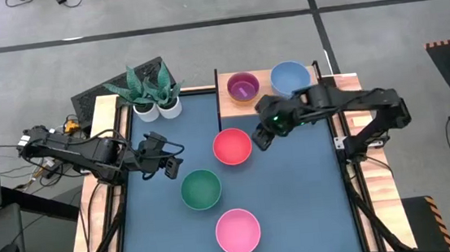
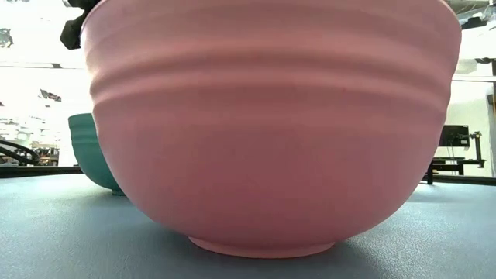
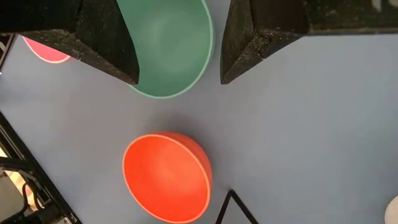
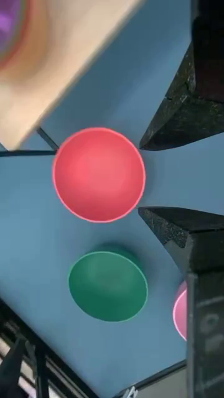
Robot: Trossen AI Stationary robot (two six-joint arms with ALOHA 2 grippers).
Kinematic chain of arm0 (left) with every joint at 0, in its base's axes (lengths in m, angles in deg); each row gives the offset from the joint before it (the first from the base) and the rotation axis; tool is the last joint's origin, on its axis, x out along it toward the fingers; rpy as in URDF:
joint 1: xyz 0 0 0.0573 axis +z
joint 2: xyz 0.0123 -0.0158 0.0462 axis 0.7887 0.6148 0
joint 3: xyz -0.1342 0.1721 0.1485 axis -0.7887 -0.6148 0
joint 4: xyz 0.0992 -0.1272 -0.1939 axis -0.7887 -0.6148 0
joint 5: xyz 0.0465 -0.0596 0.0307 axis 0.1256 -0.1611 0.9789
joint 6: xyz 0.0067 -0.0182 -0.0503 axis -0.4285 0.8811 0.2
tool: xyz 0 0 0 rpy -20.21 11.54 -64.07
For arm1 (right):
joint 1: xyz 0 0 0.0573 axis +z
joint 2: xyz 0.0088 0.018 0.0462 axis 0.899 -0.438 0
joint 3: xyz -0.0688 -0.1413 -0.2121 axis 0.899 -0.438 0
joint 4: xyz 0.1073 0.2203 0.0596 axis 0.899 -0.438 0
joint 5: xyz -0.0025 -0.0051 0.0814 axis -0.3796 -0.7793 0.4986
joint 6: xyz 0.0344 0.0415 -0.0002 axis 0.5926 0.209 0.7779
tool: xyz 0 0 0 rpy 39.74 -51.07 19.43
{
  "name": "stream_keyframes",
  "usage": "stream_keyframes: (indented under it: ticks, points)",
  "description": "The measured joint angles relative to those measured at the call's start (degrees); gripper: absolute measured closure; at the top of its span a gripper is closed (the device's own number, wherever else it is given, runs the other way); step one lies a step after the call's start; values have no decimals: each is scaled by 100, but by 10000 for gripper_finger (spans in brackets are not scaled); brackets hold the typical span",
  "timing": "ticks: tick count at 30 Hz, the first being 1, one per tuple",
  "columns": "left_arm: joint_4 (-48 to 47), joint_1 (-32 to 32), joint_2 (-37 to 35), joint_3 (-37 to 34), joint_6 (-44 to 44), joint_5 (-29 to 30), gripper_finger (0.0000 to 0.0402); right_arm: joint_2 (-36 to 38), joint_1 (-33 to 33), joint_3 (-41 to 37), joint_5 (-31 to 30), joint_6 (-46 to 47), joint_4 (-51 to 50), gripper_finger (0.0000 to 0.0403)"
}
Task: Place and stack bowls onto a shelf
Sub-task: Put the blue bowl on the shelf
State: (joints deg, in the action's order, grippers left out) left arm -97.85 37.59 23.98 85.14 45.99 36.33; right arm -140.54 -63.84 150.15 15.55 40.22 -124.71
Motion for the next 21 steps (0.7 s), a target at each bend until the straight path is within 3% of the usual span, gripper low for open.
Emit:
stream_keyframes:
  ticks: [21]
  points:
    - [0,0,2,0,-202,-155,193,23,133,-2138,473,1309,1719,221]
